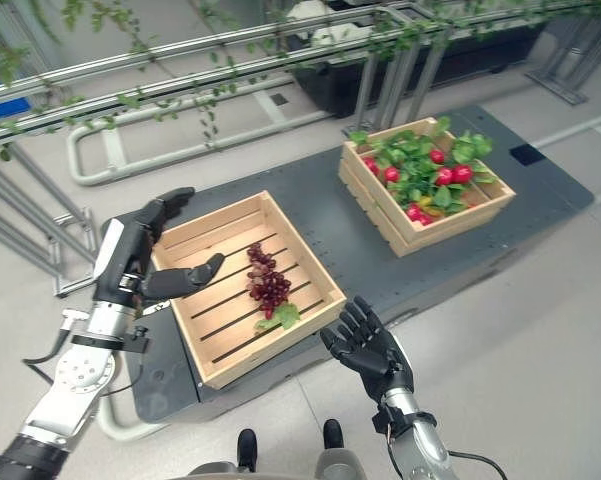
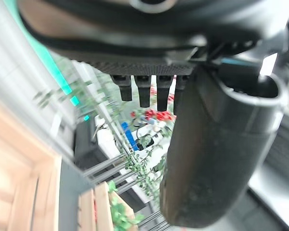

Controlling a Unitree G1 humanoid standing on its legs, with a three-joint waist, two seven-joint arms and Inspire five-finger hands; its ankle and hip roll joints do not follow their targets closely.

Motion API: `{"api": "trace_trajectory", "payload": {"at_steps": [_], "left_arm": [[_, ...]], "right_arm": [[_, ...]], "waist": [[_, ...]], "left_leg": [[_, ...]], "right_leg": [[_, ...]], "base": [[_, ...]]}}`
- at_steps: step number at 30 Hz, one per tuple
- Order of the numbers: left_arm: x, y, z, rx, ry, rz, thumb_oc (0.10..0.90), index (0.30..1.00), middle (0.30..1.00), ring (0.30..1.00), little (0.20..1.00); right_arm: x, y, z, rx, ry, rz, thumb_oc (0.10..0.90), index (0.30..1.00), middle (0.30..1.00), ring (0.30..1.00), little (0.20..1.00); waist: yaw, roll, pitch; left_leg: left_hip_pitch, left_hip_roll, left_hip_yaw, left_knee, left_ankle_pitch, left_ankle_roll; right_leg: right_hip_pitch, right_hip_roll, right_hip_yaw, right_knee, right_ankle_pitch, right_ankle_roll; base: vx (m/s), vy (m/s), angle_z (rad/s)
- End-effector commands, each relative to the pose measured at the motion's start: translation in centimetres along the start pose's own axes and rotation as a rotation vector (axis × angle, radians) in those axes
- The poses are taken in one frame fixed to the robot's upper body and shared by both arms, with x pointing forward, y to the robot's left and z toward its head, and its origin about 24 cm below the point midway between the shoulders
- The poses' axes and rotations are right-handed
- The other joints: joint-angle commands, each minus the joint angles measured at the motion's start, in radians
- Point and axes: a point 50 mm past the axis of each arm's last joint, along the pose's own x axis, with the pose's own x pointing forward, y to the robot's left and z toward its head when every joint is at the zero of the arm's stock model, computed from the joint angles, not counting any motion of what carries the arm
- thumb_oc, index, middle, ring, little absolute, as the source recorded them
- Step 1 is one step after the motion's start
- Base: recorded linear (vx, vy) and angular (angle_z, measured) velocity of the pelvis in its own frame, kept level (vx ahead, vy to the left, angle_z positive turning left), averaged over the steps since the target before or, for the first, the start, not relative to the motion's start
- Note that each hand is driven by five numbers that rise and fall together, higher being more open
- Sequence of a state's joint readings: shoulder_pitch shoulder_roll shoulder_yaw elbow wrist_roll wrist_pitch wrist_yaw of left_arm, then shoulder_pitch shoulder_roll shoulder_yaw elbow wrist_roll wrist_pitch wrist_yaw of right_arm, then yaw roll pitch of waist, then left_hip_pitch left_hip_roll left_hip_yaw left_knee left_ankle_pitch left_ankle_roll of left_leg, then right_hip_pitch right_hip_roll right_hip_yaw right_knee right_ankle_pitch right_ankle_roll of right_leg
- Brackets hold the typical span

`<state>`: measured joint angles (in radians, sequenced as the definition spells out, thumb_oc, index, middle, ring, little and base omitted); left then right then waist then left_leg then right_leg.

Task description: Pick up the fruits from the basket on one side to the basket on the other side

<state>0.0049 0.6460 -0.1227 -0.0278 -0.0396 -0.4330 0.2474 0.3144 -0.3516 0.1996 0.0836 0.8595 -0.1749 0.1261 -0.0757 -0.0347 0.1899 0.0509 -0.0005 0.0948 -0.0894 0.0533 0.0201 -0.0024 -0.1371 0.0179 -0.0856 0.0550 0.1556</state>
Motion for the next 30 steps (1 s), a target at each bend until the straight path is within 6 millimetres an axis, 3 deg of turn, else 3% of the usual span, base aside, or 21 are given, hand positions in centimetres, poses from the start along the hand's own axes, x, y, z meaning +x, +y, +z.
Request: {"api": "trace_trajectory", "payload": {"at_steps": [1,9,13,22,30], "left_arm": [[2.4,1.1,2.3,0.172,-0.210,0.045,0.800,0.900,0.900,0.900,0.900],[5.1,0.5,0.8,0.526,-0.194,-0.080,0.800,0.900,0.900,0.900,0.900],[7.6,-0.3,1.0,0.668,-0.238,-0.138,0.800,0.900,0.900,0.900,0.900],[10.0,-0.6,1.4,0.886,-0.206,-0.326,0.800,0.900,0.900,0.900,0.900],[12.0,0.8,1.7,1.101,-0.198,-0.249,0.800,0.900,0.900,0.900,0.900]], "right_arm": [[0.8,0.6,3.6,-0.122,-0.145,0.083,0.800,0.900,0.900,0.900,0.900],[1.8,1.0,5.2,-0.187,-0.159,0.220,0.800,0.900,0.900,0.900,0.900],[3.6,2.6,7.3,-0.223,-0.229,0.296,0.800,0.900,0.900,0.900,0.900],[4.7,4.7,9.9,-0.284,-0.324,0.384,0.800,0.900,0.900,0.900,0.900],[5.1,5.8,11.3,-0.289,-0.382,0.435,0.800,0.900,0.900,0.900,0.900]], "waist": [[-0.030,0.013,-0.070],[-0.078,0.027,-0.006],[-0.098,0.040,0.051],[-0.118,0.064,0.155],[-0.126,0.064,0.231]], "left_leg": [[-0.047,0.035,-0.045,0.017,-0.015,0.003],[-0.116,0.060,-0.049,0.054,0.011,-0.026],[-0.164,0.062,-0.050,0.065,0.028,-0.040],[-0.258,0.042,-0.050,0.131,0.032,-0.046],[-0.346,0.033,-0.037,0.239,0.013,-0.045]], "right_leg": [[-0.056,0.019,0.003,0.082,0.024,-0.040],[-0.101,0.073,0.034,0.105,0.003,-0.073],[-0.141,0.091,0.041,0.120,-0.001,-0.086],[-0.222,0.097,0.052,0.177,-0.012,-0.102],[-0.290,0.093,0.045,0.260,-0.035,-0.112]], "base": [[0.04,-0.035,-0.14],[-0.06,-0.014,-0.03],[-0.17,0.030,-0.06],[-0.12,0.037,0.04],[-0.10,0.028,0.02]]}}
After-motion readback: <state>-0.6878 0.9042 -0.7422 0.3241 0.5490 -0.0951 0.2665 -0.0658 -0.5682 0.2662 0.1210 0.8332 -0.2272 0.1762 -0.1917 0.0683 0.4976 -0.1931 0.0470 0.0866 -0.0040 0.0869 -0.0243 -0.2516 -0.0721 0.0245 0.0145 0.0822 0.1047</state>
